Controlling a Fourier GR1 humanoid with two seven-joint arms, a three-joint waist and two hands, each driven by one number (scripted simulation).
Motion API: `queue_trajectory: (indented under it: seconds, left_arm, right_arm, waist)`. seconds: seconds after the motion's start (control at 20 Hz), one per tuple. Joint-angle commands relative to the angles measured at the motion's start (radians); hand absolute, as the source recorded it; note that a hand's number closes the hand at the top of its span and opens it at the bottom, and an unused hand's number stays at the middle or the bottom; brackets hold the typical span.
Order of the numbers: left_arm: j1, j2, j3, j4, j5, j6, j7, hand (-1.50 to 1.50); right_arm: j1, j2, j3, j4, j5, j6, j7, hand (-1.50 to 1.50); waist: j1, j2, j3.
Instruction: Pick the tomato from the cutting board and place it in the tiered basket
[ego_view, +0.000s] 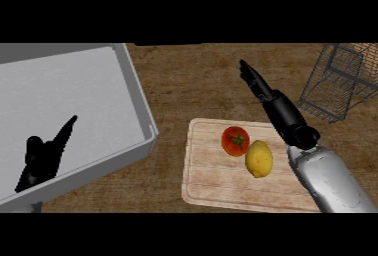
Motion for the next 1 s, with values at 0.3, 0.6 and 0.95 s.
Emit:
queue_trajectory:
  seconds: [0.3, 0.6, 0.95]
  left_arm:
    - [-0.013, -0.049, 0.076, -0.090, -0.061, -0.029, 0.126, 0.00]
    - [0.099, -0.136, 0.183, -0.131, -0.110, -0.080, 0.109, 0.00]
    - [0.088, -0.181, 0.257, -0.116, -0.173, -0.135, 0.106, 0.00]
  right_arm:
    - [0.218, 0.276, -0.240, 0.130, -0.515, 0.075, -0.165, 1.50]
    - [0.225, 0.038, -0.133, 0.251, -0.260, 0.404, -0.340, -1.50]
    - [0.083, -0.217, -0.060, 0.262, 0.065, 0.338, -0.268, -1.50]
  waist:
    - [-0.041, 0.077, 0.027]
    - [0.039, 0.027, -0.034]
    - [0.035, 0.026, -0.035]
